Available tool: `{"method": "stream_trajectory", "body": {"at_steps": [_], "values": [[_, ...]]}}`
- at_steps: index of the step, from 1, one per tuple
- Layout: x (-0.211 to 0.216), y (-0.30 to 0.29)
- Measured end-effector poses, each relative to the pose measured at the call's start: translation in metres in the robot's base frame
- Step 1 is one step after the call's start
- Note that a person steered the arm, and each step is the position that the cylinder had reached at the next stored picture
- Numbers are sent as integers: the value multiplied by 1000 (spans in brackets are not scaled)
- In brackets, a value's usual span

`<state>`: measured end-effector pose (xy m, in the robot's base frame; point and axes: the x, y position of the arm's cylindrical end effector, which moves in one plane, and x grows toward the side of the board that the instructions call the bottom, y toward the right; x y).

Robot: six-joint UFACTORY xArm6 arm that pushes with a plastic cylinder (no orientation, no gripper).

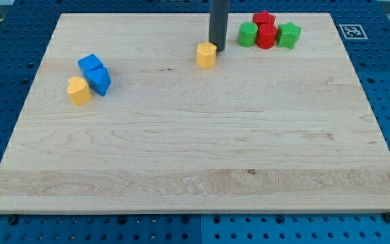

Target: Push the yellow hexagon to the right of the blue triangle

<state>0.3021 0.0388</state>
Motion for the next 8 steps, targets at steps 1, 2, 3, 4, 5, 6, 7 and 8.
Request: {"method": "stream_trajectory", "body": {"at_steps": [1, 2, 3, 4, 5, 6, 7, 8], "values": [[0, 1], [1, 26], [22, 27], [24, 27], [25, 27], [37, 27], [40, 27], [61, 27]]}}
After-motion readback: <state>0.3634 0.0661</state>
